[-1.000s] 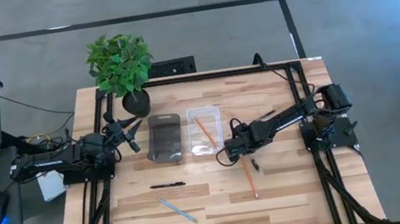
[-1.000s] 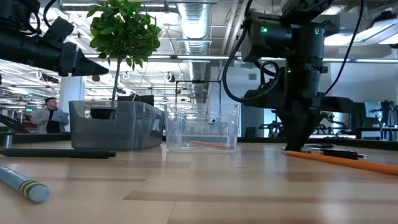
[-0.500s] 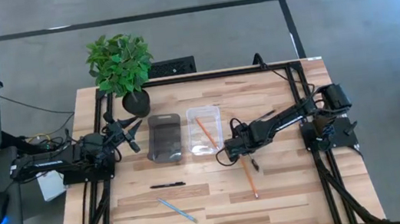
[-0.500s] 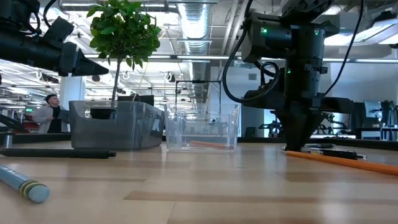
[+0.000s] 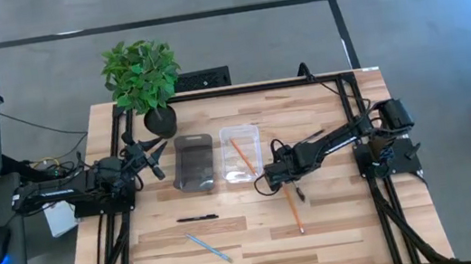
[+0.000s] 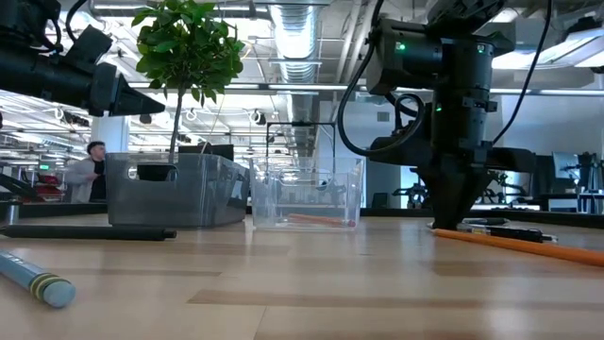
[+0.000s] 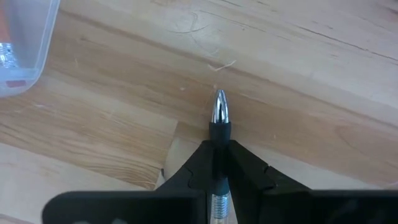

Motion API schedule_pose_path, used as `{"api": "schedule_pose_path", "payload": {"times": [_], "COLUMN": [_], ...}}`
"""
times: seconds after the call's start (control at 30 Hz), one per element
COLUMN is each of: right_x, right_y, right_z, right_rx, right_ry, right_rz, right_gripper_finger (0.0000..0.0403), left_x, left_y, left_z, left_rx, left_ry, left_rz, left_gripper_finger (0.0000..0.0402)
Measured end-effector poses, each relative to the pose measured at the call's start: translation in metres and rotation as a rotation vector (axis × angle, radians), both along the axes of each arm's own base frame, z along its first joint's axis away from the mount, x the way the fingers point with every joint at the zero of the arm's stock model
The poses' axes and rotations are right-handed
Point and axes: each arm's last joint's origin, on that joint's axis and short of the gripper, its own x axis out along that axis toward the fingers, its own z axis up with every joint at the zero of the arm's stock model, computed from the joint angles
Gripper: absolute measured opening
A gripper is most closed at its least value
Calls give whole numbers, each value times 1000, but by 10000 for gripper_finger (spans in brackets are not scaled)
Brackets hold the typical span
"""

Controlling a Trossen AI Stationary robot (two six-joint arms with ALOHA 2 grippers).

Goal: Sort pens & pencils
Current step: Put the bottom right black pen into the black bin

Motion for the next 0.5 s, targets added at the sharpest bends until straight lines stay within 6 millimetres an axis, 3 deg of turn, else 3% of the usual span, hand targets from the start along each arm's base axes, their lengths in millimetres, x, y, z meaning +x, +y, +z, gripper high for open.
{"api": "schedule_pose_path", "payload": {"times": [0.5], "right_x": [0], "right_y": [0], "right_z": [0], "right_rx": [3], "right_ry": [2], "right_rz": [23], "right_gripper_finger": [60], "left_x": [0], "left_y": [0], "left_z": [0], "left_rx": [-27], "left_ry": [-21], "left_rz": [2], "left_gripper_finger": [86]}}
